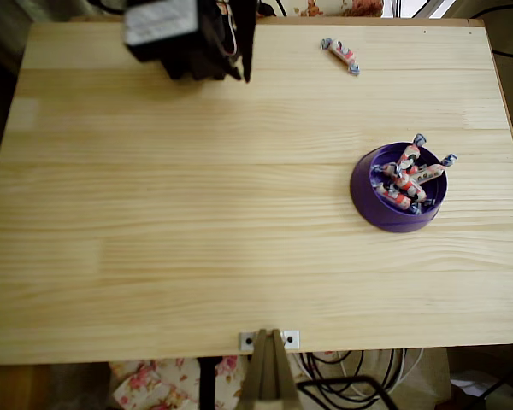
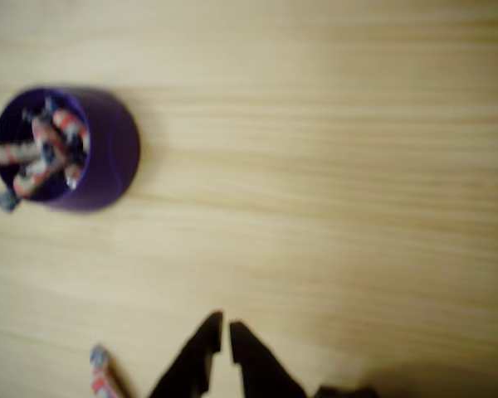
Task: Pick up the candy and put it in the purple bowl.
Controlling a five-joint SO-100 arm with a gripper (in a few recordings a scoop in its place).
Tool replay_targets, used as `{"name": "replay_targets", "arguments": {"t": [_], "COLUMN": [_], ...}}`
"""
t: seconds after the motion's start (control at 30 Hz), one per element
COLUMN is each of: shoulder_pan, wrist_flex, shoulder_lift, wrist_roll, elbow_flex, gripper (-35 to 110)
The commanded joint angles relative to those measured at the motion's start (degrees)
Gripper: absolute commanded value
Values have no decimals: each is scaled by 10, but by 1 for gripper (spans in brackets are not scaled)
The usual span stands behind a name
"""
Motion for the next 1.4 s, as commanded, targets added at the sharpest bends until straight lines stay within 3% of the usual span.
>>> {"name": "replay_targets", "arguments": {"t": [0.0,0.47,0.8,1.0,1.37], "shoulder_pan": [-44,-256,-388,-443,-535], "wrist_flex": [15,3,-113,-176,-137], "shoulder_lift": [-4,4,127,33,-141], "wrist_roll": [19,58,43,51,115], "elbow_flex": [-39,18,152,141,50], "gripper": [1,1,0,0,0]}}
